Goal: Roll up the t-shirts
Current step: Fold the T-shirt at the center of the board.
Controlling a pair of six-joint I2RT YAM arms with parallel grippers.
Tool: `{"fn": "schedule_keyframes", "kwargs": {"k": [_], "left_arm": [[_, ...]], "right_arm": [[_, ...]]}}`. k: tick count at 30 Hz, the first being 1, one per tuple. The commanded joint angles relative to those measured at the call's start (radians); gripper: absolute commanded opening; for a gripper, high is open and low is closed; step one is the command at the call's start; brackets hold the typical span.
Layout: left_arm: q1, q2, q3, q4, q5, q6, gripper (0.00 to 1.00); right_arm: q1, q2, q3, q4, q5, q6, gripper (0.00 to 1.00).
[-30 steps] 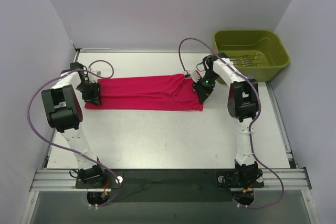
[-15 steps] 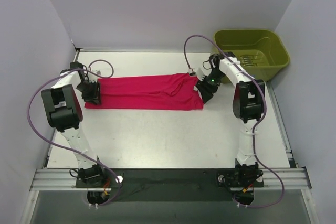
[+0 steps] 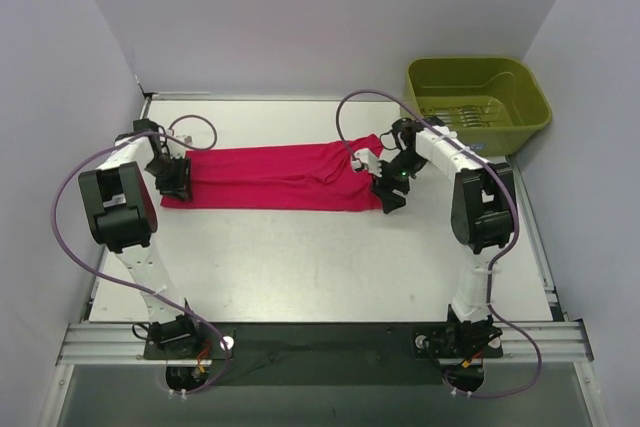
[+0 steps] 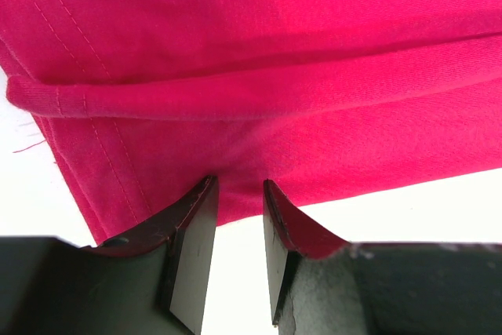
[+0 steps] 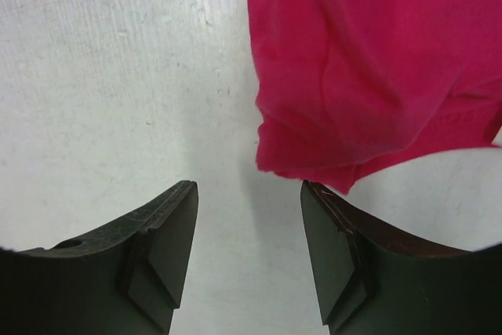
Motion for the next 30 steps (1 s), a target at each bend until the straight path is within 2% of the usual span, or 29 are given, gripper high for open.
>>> {"fn": "schedule_keyframes", "kwargs": {"k": [1, 8, 16, 19, 22, 30], "left_arm": [[0.006, -0.014, 0.004, 0.008, -0.023, 0.022, 0.40], [0.008, -0.012, 0.000, 0.005, -0.037, 0.028, 0.40], [0.010, 0.000, 0.017, -0.006, -0.048, 0.035, 0.40], [0.010, 0.005, 0.022, -0.011, -0.050, 0.040, 0.40], [0.010, 0.009, 0.027, -0.017, -0.051, 0.040, 0.40], [0.017, 0.002, 0.017, -0.014, -0.057, 0.046, 0.40]], "right_arm": [[0.027, -0.002, 0.013, 0.042, 0.009, -0.087, 0.56], [0.030, 0.076, 0.070, 0.037, 0.063, -0.132, 0.55], [0.032, 0.112, 0.084, -0.058, 0.079, -0.179, 0.54], [0.036, 0.132, 0.095, -0.077, 0.079, -0.179, 0.49], [0.039, 0.139, 0.112, -0.092, 0.079, -0.178, 0.49], [0.043, 0.178, 0.153, -0.139, 0.216, -0.168, 0.48]]}}
